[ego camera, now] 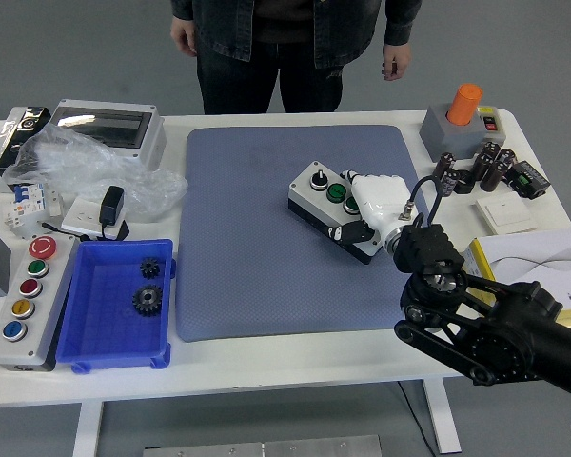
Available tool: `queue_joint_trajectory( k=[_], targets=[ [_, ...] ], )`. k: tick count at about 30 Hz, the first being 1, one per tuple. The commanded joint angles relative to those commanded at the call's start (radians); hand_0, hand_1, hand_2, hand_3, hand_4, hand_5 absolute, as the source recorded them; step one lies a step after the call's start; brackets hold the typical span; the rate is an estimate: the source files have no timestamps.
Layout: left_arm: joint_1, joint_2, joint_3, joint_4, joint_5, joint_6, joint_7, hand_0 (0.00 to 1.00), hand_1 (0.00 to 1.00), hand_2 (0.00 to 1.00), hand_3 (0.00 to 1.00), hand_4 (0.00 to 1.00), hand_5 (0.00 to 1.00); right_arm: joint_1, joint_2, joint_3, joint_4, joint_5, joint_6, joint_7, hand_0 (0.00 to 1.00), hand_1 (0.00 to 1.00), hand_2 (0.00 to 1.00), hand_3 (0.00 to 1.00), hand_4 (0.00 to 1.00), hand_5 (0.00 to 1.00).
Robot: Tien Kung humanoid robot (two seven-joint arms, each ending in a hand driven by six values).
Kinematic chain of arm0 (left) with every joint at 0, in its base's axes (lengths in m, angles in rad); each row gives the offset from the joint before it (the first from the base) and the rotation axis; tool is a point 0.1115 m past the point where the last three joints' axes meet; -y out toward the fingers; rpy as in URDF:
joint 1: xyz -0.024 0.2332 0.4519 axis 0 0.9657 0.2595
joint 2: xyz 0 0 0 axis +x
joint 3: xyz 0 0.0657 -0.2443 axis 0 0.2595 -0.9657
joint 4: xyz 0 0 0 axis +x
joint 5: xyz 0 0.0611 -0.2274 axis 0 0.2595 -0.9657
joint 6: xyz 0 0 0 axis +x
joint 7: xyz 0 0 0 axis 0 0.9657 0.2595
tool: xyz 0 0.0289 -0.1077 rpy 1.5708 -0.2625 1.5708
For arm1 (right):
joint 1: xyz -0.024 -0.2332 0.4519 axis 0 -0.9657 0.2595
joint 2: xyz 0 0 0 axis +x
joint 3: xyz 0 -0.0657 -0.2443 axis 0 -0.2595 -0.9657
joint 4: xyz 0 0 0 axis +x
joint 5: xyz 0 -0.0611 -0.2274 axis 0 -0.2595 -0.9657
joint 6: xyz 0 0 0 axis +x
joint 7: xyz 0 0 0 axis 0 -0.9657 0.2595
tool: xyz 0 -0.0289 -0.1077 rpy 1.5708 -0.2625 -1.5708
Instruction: Pick up the button,place it on the desk,press the button,press the button
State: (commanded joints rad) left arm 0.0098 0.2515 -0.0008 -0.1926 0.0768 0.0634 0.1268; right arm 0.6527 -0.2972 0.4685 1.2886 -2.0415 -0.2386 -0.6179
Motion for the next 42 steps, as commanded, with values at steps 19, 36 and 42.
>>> queue_joint_trajectory(
  k=[19, 36, 42],
  targets=[
    [-0.006, 0.002, 0.001, 0.000, 0.000, 0.005, -0.003, 0.684, 0.700, 0.633, 0.640, 0.566, 0.411, 0.226, -0.170, -0.327, 0.115, 0.042, -0.147, 0.378, 0.432, 0.557, 0.467, 0.324, 0.535, 0.002],
    [-0.011, 0.003, 0.001, -0.001, 0.005, 0.007, -0.006, 0.684, 0.701, 0.633, 0.640, 0.562, 0.422, 0.262, -0.124, -0.458, -0.040, 0.041, -0.183, 0.529, 0.581, 0.611, 0.496, 0.336, 0.523, 0.002],
    [-0.010, 0.004, 0.001, -0.001, 0.006, 0.008, -0.008, 0.684, 0.700, 0.634, 0.641, 0.561, 0.424, 0.257, -0.119, -0.459, -0.073, 0.060, -0.192, 0.556, 0.585, 0.615, 0.498, 0.338, 0.528, 0.002]
  ],
)
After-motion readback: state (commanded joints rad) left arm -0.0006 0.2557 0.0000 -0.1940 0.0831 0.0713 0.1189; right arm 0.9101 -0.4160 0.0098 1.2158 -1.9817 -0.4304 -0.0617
